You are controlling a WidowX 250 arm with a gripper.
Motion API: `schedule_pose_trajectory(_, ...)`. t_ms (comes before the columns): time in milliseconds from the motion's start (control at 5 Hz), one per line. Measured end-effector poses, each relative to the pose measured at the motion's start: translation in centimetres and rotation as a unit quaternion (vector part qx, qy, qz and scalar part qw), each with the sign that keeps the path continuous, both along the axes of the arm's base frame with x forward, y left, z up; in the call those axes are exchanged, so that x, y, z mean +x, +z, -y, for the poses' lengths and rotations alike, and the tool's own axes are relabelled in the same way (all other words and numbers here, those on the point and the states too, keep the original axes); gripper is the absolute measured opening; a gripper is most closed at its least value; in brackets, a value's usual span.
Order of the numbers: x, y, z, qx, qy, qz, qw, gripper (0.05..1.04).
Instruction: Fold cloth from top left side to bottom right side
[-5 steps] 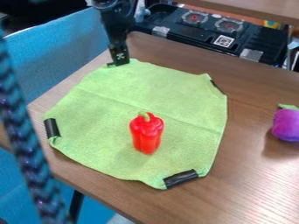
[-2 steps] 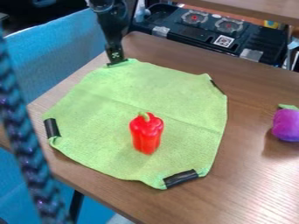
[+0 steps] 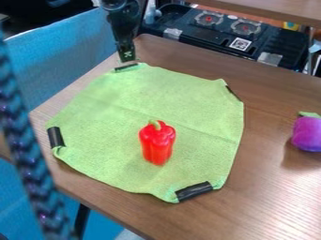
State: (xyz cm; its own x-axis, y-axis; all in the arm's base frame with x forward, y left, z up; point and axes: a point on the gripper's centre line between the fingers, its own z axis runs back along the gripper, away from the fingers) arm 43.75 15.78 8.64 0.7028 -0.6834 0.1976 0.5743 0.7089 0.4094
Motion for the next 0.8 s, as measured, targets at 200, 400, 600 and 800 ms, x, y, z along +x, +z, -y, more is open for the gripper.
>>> schedule_pose_trajectory(200, 1.1, -0.6, -0.9, 0.003, 0.016, -0.002, 0.9999, 0.999)
schedule_pose_trajectory(400, 1.9, -1.7, -1.6, 0.006, 0.026, -0.013, 0.9996, 0.999)
schedule_pose_trajectory(600, 2.2, -2.1, -2.0, 0.013, 0.029, -0.015, 0.9994, 1.0)
schedule_pose_trajectory(800, 2.4, -3.1, -2.2, 0.015, 0.033, -0.023, 0.9991, 0.999)
